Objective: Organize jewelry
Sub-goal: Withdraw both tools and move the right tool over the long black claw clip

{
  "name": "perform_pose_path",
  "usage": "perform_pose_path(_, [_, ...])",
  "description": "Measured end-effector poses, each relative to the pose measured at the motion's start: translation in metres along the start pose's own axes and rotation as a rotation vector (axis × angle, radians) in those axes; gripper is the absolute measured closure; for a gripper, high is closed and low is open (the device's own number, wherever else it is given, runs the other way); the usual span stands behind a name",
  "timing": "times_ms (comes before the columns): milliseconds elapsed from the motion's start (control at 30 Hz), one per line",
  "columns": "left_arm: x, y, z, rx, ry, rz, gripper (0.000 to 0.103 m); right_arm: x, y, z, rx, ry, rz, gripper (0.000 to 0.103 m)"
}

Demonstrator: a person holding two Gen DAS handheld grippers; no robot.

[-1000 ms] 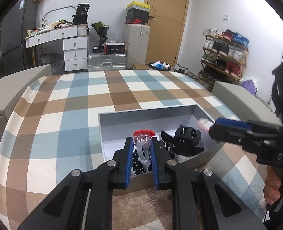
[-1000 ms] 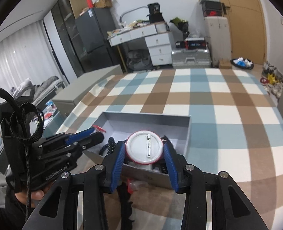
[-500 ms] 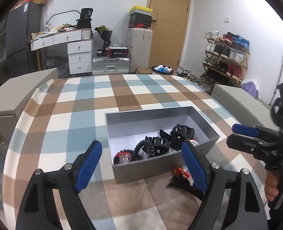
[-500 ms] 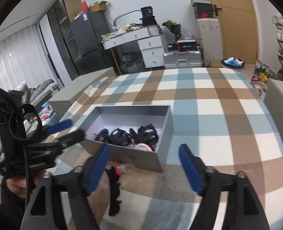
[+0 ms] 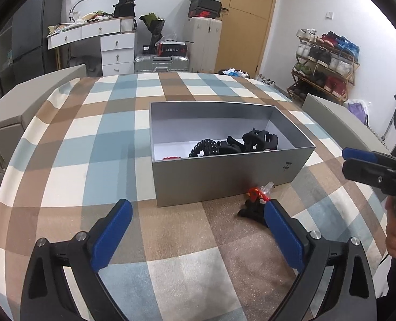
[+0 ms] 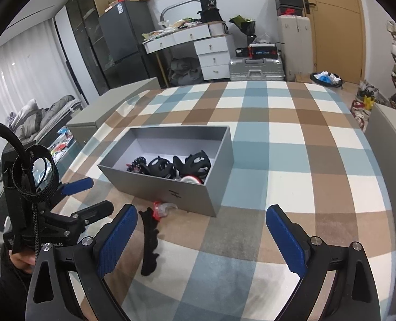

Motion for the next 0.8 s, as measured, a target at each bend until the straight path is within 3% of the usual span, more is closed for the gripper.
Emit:
perform_pose_path(233, [0.002, 0.005, 0.002, 0.005, -0.016, 0.001, 0.006, -0.007, -0.019, 0.016, -0.083, 0.052, 0.005, 0.005])
perform_pose_path(367, [-0.001, 0.008, 0.0, 0.018, -0.023, -0.018, 0.006, -0.024, -0.022, 0.023, -0.105, 0.101, -0.065, 0.006])
perform_pose_path(400, [-0.003, 0.009, -0.001, 0.021, -0.02, -0.021, 0.006, -0.028, -0.022, 0.024, -0.106, 0.11, -0.082, 0.009])
perform_pose_path(500, [-0.008, 0.01, -0.002, 0.027, -0.011, -0.023, 0.006, -0.041, -0.025, 0.029, -0.124, 0.137, -0.111, 0.033])
perform_pose_path(800, [-0.005, 0.006, 0.0, 0.012, -0.039, -0.027, 0.006, -0.064, -0.042, 0.045, -0.186, 0.198, -0.146, 0.052])
Point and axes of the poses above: each gripper's, at about its wrist camera, not at the fingertips, and y roughly against the way its jaws point, x to its right, z to its underside, the point moved 7 cm from there along -y, roughly the way its jaws point, and after that the axes turned 1 degree about x, right-handed, at the moved point
